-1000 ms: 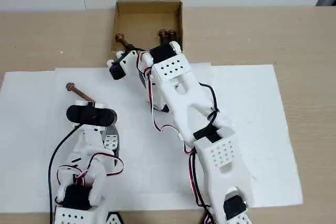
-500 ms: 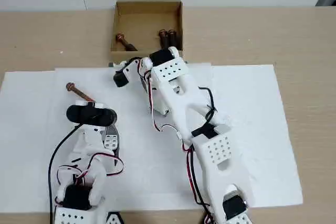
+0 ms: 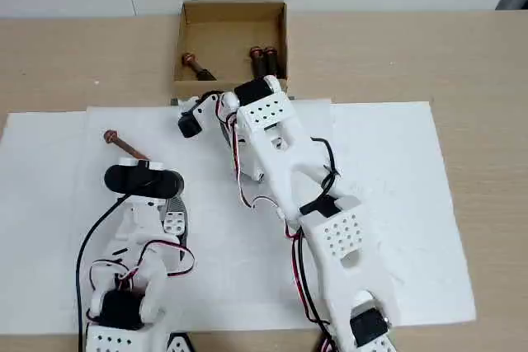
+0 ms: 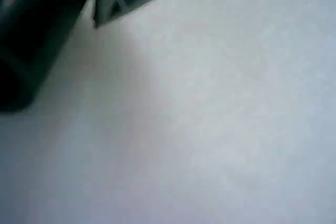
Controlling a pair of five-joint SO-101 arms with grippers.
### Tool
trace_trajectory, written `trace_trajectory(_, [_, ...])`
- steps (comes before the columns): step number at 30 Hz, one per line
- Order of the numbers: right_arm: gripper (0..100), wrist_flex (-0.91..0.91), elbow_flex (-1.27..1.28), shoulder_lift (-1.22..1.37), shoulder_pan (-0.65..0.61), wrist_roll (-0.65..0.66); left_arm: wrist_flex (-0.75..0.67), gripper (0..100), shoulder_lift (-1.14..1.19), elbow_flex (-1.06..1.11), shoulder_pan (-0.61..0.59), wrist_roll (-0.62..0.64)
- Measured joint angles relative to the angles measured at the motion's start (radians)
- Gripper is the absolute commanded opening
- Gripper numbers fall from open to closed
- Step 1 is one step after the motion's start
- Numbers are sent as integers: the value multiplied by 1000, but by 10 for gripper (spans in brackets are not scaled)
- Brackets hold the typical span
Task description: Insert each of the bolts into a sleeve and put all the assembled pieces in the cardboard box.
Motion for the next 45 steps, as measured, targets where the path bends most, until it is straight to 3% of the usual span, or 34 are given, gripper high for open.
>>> trace_trajectory(36, [128,-20,-28,-84,-55,0,0,6,0,0,0,0])
trace_trajectory(41, [220,-20,-28,-64,-54,0,0,6,0,0,0,0])
trace_trajectory(45, [223,-15,-28,-46,-35,0,0,6,0,0,0,0])
